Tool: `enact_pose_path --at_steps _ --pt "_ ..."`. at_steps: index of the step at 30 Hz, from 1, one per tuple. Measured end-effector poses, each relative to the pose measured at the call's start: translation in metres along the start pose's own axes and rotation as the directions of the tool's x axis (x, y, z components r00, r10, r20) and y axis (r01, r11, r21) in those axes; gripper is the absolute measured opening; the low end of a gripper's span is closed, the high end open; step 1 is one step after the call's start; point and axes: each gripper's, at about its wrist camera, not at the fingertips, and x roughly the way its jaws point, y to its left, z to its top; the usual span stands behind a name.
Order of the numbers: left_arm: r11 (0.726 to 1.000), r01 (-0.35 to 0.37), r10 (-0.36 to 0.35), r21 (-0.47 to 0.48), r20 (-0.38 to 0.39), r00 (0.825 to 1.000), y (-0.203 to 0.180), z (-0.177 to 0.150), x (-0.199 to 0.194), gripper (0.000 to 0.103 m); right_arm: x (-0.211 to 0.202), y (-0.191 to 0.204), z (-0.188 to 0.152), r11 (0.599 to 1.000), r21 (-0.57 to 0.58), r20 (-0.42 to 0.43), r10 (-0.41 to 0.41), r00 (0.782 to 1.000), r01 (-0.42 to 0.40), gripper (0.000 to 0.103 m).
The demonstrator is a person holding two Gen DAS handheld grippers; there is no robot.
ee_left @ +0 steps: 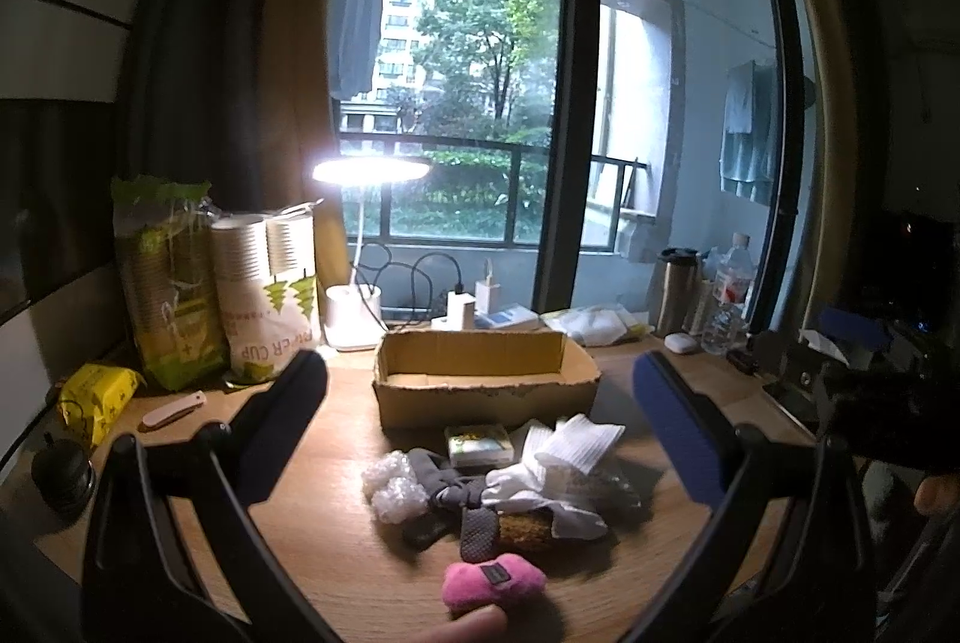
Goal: Organize soft objects
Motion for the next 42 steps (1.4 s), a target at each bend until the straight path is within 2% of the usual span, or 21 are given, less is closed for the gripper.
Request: enact_pose_path --at_steps 42 --pt "1.0 0.025 -0.025 -0.002 -0.015 1.0 -0.0058 -0.0012 -0.0071 0.102 -0.002 0.0052 -0.0025 1.0 -0.011 -0.008 0.011 1.0 -0.011 0.097"
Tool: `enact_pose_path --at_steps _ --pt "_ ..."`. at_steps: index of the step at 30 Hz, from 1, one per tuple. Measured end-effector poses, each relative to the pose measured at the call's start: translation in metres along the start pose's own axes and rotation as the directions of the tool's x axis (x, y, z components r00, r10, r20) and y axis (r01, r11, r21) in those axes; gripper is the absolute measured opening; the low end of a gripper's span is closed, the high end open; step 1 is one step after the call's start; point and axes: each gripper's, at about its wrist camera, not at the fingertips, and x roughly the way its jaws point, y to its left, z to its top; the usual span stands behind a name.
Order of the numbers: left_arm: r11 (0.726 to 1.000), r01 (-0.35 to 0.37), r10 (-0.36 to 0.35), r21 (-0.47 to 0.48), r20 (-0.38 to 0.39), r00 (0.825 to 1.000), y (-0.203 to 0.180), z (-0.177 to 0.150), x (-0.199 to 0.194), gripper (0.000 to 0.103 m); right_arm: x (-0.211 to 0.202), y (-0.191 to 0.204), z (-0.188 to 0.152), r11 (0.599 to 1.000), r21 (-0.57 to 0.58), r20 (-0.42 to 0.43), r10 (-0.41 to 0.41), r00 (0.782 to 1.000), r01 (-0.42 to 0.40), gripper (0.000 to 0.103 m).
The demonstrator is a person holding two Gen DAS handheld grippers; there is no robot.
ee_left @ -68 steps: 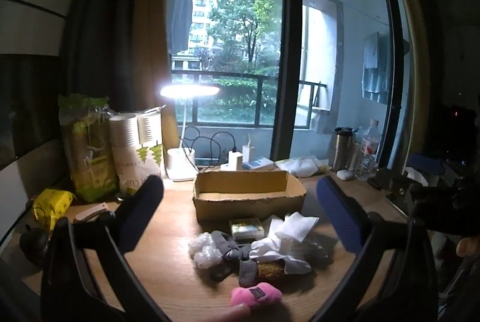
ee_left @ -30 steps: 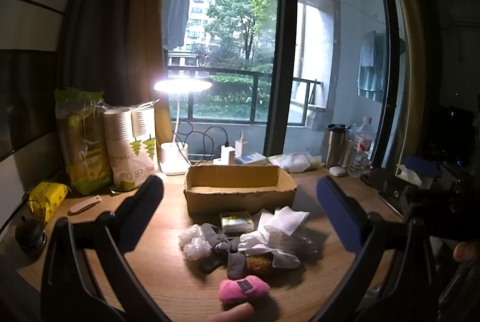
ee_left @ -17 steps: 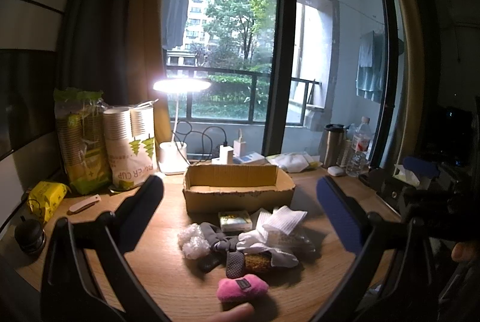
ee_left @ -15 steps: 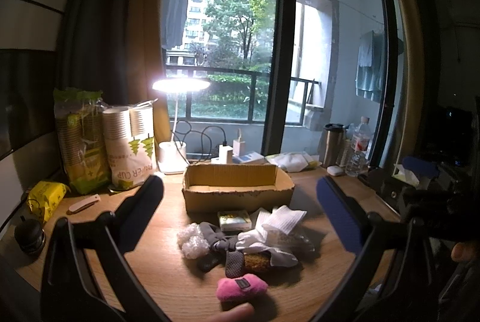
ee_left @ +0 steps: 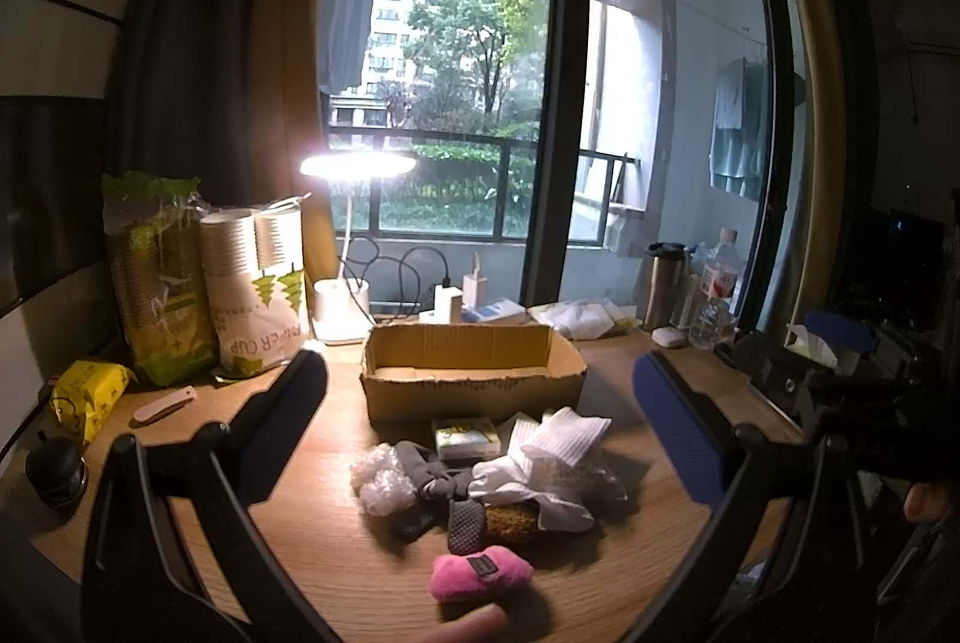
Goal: Organize soft objects
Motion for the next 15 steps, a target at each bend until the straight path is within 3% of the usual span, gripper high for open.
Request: enact_pose_path --at_steps 9,15 --pt "1.0 -0.005 0.005 -0.004 -0.035 0.999 0.003 -0.001 0.017 0.102 0.007 -0.001 -0.002 1.0 0.005 -0.022 0.003 1.0 -0.003 0.097" --pt "1.0 -0.006 0.007 0.012 -0.108 0.994 0.004 -0.021 0.043 0.102 0.028 -0.007 -0.015 1.0 0.014 -0.066 0.007 0.998 -0.006 0.097"
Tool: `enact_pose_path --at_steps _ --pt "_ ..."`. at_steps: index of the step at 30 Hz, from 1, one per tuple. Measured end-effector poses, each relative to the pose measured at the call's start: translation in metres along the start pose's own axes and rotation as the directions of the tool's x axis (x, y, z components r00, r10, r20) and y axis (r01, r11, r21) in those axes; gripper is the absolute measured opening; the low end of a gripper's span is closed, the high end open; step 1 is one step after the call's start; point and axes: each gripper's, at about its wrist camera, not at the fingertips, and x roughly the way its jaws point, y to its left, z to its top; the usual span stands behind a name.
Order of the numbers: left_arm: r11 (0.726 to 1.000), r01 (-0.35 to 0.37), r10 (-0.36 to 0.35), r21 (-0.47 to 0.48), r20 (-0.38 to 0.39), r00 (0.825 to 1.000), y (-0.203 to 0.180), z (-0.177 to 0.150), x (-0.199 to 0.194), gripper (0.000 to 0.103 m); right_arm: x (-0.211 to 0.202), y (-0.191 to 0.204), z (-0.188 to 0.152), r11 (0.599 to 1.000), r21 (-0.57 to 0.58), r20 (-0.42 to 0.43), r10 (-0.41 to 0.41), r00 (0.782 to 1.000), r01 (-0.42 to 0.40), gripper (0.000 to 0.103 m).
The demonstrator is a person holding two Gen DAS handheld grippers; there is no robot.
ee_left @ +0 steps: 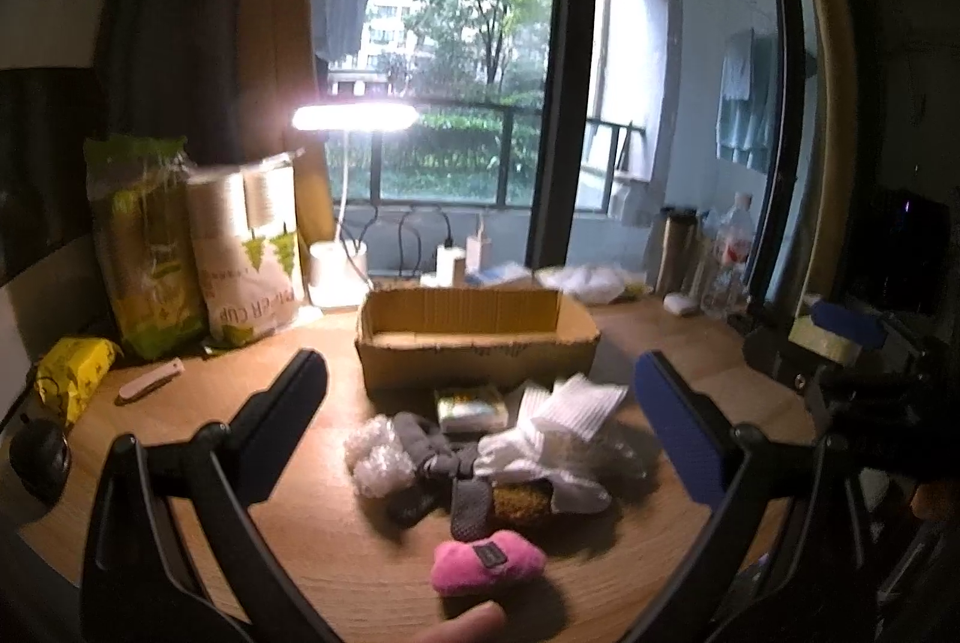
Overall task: Organize soft objects
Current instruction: 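Lower the left gripper onto the pink plush and close it, then grasp a white waffle towel with the right gripper while the left lifts the pink plush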
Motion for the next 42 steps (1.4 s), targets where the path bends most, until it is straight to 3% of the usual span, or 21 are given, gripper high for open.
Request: enact_pose_path --at_steps 10,15,23,24,26,28,29,30,35,42 --pt "1.0 0.0 0.0 0.001 -0.174 0.985 0.004 -0.047 0.046 0.102 0.05 -0.01 -0.049 1.0 0.026 -0.146 0.015 0.989 -0.012 0.097" --pt "1.0 0.004 -0.004 -0.002 -0.258 0.966 0.005 -0.07 0.064 0.102 0.067 -0.013 -0.062 0.999 0.043 -0.184 0.023 0.983 -0.015 0.097" --pt "0.999 0.038 -0.031 0.012 -0.384 0.923 0.002 -0.098 0.098 0.102 0.092 -0.011 -0.071 0.999 0.042 -0.234 0.038 0.972 -0.03 0.097" --pt "0.999 0.041 -0.032 0.013 -0.405 0.914 0.002 -0.102 0.103 0.1 0.096 -0.011 -0.07 0.999 0.041 -0.235 0.039 0.971 -0.03 0.097" --pt "0.999 0.049 -0.038 0.013 -0.434 0.9 0.003 -0.106 0.109 0.086 0.103 -0.011 -0.068 0.999 0.042 -0.24 0.042 0.97 -0.033 0.097" --pt "0.998 0.053 -0.041 0.014 -0.456 0.889 0.005 -0.11 0.114 0.08 0.11 -0.009 -0.065 0.998 0.04 -0.244 0.048 0.969 -0.04 0.097" --pt "0.998 0.057 -0.045 0.012 -0.461 0.886 0.006 -0.111 0.115 0.07 0.114 -0.007 -0.063 0.998 0.039 -0.245 0.054 0.968 -0.046 0.097" --pt "0.998 0.061 -0.049 0.01 -0.468 0.882 0.007 -0.113 0.117 0.066 0.117 -0.005 -0.062 0.998 0.037 -0.245 0.06 0.968 -0.052 0.097" --pt "0.996 0.086 -0.09 -0.031 -0.456 0.885 0.018 -0.11 0.114 0.054 0.138 0.009 -0.056 0.995 0.024 -0.266 0.102 0.958 -0.099 0.097" --pt "0.993 0.102 -0.12 -0.066 -0.373 0.92 0.035 -0.086 0.097 0.054 0.166 0.018 -0.049 0.991 0.022 -0.289 0.129 0.949 -0.128 0.097"
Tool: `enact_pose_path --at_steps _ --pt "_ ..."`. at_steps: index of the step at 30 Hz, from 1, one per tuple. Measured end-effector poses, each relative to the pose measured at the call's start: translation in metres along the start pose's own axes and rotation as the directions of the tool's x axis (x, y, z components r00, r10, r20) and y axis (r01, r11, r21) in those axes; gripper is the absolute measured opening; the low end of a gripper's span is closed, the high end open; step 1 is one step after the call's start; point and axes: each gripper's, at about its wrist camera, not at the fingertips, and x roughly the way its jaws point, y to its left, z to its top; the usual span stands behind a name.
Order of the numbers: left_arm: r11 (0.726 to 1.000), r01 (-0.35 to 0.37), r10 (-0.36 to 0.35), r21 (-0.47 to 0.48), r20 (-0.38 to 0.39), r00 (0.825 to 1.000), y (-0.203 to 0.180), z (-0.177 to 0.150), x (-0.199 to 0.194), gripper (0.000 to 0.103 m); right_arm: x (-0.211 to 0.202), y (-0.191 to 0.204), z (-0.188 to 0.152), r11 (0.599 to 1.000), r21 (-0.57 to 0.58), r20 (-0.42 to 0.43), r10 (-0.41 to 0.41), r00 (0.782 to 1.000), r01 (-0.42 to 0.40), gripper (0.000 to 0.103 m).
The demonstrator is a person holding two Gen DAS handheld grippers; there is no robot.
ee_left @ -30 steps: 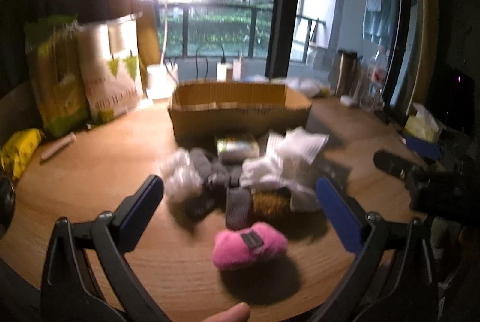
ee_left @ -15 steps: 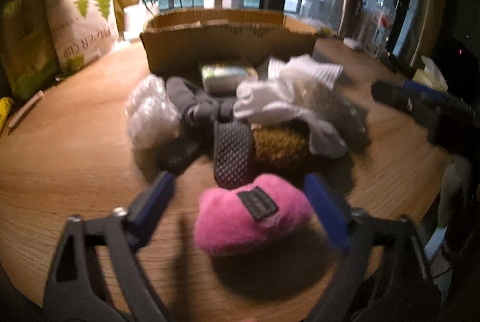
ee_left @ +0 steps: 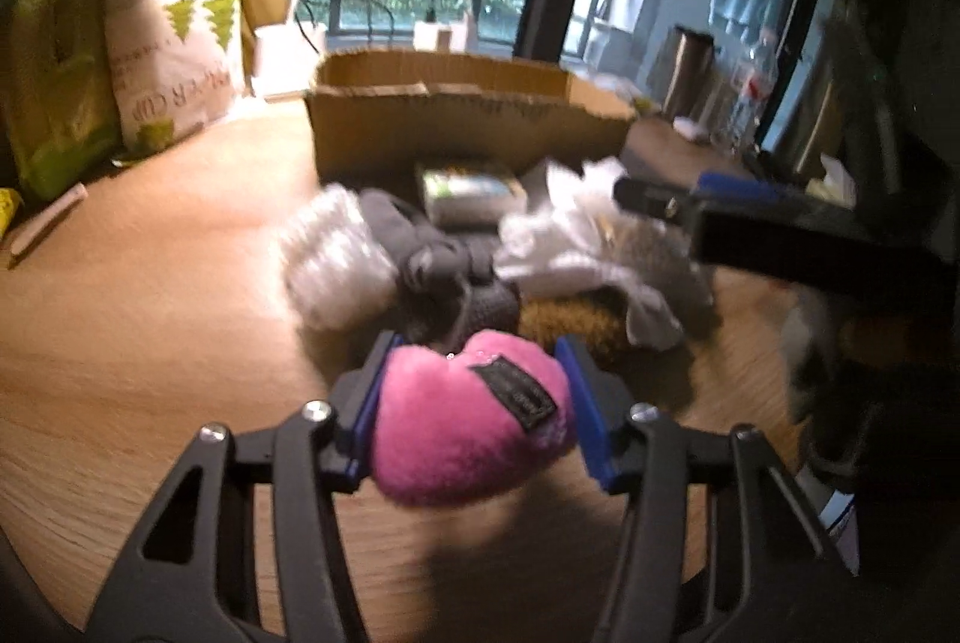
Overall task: Organize soft objects
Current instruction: 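Grasp a white waffle towel with the right gripper while the left lifts the pink plush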
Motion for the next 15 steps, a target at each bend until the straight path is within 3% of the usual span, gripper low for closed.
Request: enact_pose_path --at_steps 1,3,7,9,12,15 --pt "1.0 -0.003 0.003 -0.004 0.011 1.0 0.003 0.004 -0.003 0.054 0.004 -0.001 0.001 1.0 0.007 -0.009 0.001 1.0 -0.001 0.096" --pt "1.0 -0.008 0.008 -0.008 0.033 0.999 0.006 0.009 -0.008 0.054 0.011 -0.003 0.004 1.0 0.025 -0.025 0.005 1.0 -0.004 0.081" --pt "1.0 -0.008 0.009 -0.008 0.061 0.998 0.008 0.017 -0.013 0.054 0.019 -0.004 0.004 1.0 0.026 -0.056 0.008 0.998 -0.006 0.064" --pt "1.0 -0.007 0.007 -0.007 0.072 0.997 0.009 0.019 -0.015 0.054 0.019 -0.003 0.004 0.999 0.026 -0.059 0.021 0.998 -0.02 0.038" --pt "1.0 -0.01 0.01 -0.004 0.09 0.996 0.008 0.022 -0.019 0.054 0.011 -0.004 0.005 0.999 0.028 -0.036 0.027 0.999 -0.026 0.024" --pt "1.0 -0.009 0.01 -0.007 0.11 0.994 0.006 0.029 -0.022 0.054 -0.003 -0.004 0.009 0.999 0.017 0.003 0.027 1.0 -0.027 0.018"
